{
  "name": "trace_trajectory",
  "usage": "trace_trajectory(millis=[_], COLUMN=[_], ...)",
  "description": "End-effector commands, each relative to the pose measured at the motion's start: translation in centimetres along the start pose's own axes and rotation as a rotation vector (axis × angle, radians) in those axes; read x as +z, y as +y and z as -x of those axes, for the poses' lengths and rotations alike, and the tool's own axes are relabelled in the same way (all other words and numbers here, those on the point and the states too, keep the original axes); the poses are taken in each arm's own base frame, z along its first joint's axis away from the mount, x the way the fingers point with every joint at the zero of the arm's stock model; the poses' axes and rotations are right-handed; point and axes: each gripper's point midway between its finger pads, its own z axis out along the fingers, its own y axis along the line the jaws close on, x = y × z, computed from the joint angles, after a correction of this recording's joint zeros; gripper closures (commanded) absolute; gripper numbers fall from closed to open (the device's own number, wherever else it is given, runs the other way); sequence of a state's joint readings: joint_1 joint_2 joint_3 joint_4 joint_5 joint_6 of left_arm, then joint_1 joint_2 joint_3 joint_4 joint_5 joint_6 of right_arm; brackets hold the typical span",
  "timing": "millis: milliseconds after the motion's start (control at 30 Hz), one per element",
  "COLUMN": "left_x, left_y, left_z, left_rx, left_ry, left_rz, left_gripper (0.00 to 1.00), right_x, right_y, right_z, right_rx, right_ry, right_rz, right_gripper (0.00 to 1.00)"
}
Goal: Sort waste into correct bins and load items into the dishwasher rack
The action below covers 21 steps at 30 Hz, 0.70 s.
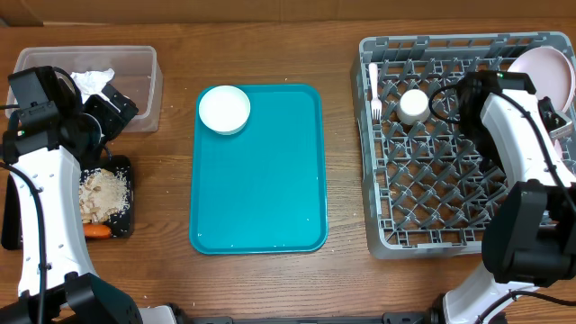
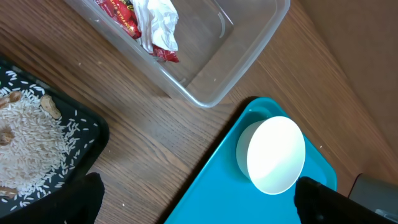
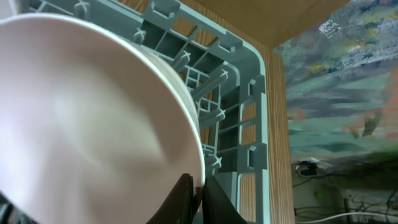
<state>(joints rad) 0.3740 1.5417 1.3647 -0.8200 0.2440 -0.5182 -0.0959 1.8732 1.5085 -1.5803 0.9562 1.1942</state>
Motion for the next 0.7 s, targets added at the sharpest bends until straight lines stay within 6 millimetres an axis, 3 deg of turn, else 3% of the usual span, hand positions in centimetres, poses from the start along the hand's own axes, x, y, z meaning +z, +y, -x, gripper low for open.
trace_trajectory(millis=[0, 300, 667], left_x=[0.0, 0.0, 0.0], left_y=[0.0, 0.0, 0.0], left_z=[0.2, 0.2, 0.2], left_rx=[-0.009, -0.009, -0.009], left_ry=[0.0, 0.0, 0.0], left_rz=[-0.006, -0.006, -0.006], left_gripper=[0.0, 0.0, 0.0], right_x=[-2.1, -6.1, -7.2], right_y=[1.0, 3.0, 5.2], right_z=[0.0, -1.2, -4.0], right_rx=[-0.041, -0.157, -0.229], right_ry=[-0.024, -0.101, 0.016], right_rz=[0.065, 0.161, 0.275], right_gripper=[0.91, 0.86, 0.8])
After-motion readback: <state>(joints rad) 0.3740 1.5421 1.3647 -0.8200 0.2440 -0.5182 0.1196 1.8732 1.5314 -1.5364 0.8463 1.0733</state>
